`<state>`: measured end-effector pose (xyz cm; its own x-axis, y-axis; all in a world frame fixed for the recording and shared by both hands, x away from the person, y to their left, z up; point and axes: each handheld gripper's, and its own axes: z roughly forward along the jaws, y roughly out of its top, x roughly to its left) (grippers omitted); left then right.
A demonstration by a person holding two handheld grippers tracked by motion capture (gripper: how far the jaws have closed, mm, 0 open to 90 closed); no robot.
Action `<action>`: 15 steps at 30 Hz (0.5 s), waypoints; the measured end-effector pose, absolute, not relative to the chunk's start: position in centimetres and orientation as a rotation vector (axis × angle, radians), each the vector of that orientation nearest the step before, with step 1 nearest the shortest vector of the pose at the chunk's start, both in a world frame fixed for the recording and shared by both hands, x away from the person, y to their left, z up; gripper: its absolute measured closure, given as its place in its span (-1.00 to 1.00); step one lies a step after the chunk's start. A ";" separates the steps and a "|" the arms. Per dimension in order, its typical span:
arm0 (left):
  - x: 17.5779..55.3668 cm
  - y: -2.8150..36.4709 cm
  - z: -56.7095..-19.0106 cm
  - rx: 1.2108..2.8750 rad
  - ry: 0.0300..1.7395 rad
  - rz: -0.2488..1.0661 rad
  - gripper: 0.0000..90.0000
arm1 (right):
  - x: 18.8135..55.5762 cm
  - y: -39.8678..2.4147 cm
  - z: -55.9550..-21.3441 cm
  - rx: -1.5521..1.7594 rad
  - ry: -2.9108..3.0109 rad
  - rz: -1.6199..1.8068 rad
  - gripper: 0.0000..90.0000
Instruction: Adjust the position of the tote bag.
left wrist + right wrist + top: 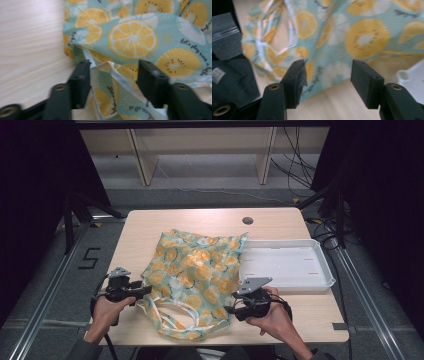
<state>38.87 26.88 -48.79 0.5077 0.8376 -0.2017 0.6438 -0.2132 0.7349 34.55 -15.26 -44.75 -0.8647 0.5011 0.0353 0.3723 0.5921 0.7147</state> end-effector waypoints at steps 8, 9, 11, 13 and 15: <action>38.1 27.2 -48.7 2.013 1.103 0.358 0.98 | 32.5 -13.7 -46.3 0.587 2.748 1.109 -0.03; 37.8 27.2 -48.7 2.014 1.099 0.345 0.98 | 32.5 -13.4 -46.6 0.582 2.759 1.096 -0.03; 37.6 27.1 -48.8 1.987 1.105 0.345 0.99 | 32.4 -13.2 -47.0 0.569 2.771 1.067 -0.03; 37.1 27.4 -48.6 2.021 1.068 0.354 0.99 | 32.3 -12.9 -47.2 0.566 2.756 1.057 -0.02; 36.7 27.2 -48.8 1.993 1.079 0.342 0.99 | 32.5 -12.7 -47.4 0.514 2.759 1.032 -0.01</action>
<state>36.71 27.19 -48.77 0.5952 0.7916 -0.1380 0.5672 -0.2923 0.7700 32.55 -12.74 -47.45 -0.9298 0.3676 -0.0212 0.2634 0.7043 0.6592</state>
